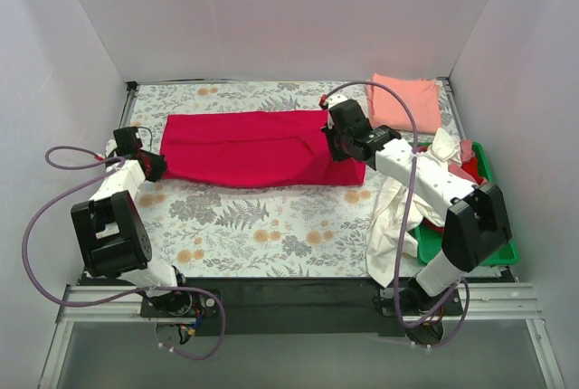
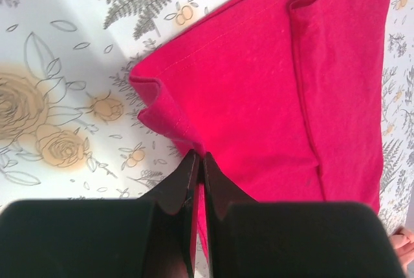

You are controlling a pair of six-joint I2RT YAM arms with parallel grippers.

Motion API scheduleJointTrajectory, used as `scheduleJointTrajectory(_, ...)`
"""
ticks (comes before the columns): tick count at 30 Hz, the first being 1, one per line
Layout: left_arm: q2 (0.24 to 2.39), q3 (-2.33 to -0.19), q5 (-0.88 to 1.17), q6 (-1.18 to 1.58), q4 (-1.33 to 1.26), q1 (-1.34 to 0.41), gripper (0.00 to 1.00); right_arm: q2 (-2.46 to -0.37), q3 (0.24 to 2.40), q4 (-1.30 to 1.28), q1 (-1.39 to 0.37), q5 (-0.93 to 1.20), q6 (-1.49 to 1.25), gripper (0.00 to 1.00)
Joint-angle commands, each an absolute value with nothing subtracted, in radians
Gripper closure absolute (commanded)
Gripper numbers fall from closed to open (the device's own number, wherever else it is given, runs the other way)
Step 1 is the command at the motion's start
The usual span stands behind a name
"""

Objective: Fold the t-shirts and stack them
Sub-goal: Fold the tshirt

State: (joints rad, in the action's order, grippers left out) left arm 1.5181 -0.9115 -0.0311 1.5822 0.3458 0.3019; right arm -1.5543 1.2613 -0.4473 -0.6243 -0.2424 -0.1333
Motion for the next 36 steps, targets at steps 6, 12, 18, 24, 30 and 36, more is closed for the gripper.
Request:
scheduleJointTrajectory(6, 1.65, -1.069, -0.002, 1.56, 0.371, 0.304, 1.0, -1.733, 1.526, -0.48, -0.529, -0.144, -0.023, 0.99)
scheduleJointTrajectory(12, 1.75, -1.143, 0.029, 1.557, 0.371, 0.299, 1.0, -1.865, 1.702, -0.525, -0.482, -0.104, 0.024, 0.99)
scheduleJointTrajectory(18, 1.835, -1.232, 0.037, 1.559, 0.371, 0.281, 1.0, -2.005, 1.896, -0.58, -0.443, -0.063, 0.07, 0.99)
scheduleJointTrajectory(24, 1.913, -1.336, 0.029, 1.562, 0.374, 0.27, 1.0, -2.117, 2.003, -0.6, -0.414, -0.055, 0.086, 0.99)
scheduleJointTrajectory(30, 1.994, -1.423, 0.012, 1.554, 0.399, 0.27, 1.0, -2.204, 2.078, -0.597, -0.39, -0.037, 0.086, 0.99)
scheduleJointTrajectory(36, 2.059, -1.514, -0.026, 1.542, 0.46, 0.268, 0.69, -2.33, 2.221, -0.568, -0.367, -0.077, 0.063, 0.92)
